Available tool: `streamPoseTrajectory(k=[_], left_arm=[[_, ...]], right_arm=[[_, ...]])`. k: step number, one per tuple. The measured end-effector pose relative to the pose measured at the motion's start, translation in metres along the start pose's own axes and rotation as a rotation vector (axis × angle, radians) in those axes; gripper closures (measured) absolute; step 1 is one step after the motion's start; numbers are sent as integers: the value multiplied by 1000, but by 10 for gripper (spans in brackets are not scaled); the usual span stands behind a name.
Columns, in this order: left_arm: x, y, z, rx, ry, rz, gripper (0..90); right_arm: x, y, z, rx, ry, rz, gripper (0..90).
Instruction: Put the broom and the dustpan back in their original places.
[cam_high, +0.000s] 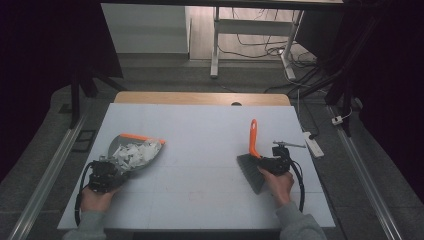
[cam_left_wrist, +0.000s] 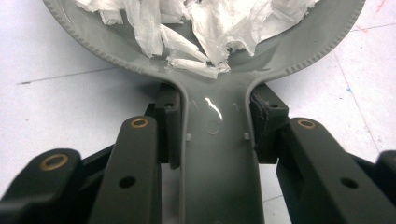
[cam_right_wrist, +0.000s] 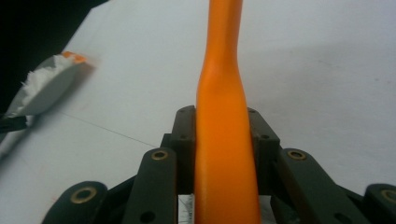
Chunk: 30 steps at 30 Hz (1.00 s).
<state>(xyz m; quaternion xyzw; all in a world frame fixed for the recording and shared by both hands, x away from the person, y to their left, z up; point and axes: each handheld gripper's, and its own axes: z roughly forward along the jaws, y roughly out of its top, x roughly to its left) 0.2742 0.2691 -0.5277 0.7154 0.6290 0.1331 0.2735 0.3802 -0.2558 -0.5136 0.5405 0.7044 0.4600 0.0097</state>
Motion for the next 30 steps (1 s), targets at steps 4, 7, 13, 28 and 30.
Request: streamPoseTrajectory(k=[4,7,13,28,30], left_arm=[[0,0,4,10,-3,4,617],[-1,0,4,6,-6,1,613],[-2,-2,1,-27,-7,-3,496],[-13,-9,-34,-164,-19,135,190],[-14,-9,-36,-175,-37,154,195]], right_arm=[[-5,0,2,25,-51,-23,652],[-5,1,4,46,-92,-55,589],[-11,3,4,72,-145,-78,509],[1,3,-42,-21,-167,-333,395],[4,-2,-47,-18,-136,-392,404]])
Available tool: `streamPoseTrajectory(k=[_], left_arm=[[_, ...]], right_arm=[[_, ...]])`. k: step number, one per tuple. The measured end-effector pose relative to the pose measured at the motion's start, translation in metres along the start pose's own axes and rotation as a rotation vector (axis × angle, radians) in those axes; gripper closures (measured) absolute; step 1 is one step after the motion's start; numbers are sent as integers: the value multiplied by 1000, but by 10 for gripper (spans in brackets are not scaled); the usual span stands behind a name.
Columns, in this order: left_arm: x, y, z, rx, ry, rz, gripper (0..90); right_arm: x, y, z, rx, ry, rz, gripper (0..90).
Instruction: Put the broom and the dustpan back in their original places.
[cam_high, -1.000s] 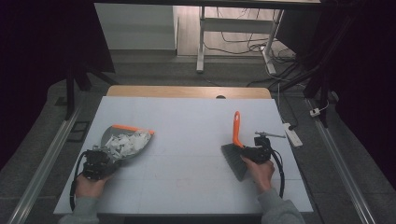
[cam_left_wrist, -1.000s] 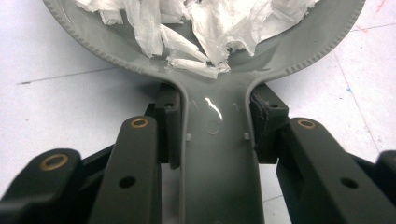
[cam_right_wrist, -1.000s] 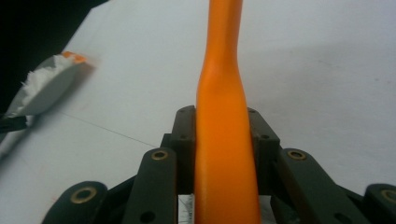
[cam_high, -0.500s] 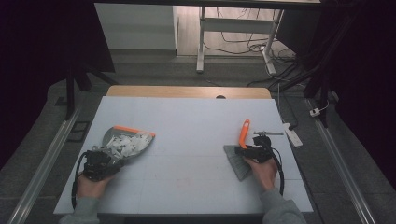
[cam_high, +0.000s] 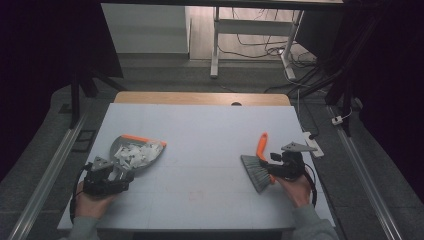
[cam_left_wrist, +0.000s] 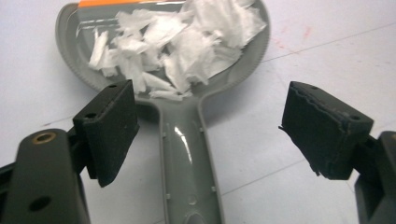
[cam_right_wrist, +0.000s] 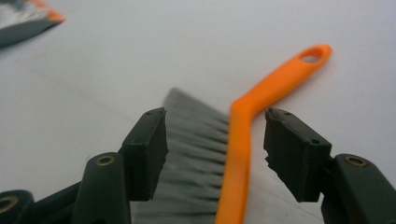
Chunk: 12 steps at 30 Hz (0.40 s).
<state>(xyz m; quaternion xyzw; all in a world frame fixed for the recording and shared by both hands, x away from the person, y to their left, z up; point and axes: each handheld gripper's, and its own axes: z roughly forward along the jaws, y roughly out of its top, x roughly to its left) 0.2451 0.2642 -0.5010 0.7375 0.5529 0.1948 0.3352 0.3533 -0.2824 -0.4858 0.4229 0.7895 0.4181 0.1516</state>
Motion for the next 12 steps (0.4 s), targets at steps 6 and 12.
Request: streamPoseTrajectory(k=[6,12], left_arm=[[-1,0,-7,-42,-79,43,226],[-6,3,-5,-48,-122,86,238]], right_arm=[[10,-12,-11,4,46,-115,407],[12,-15,-15,-15,82,-140,413]])
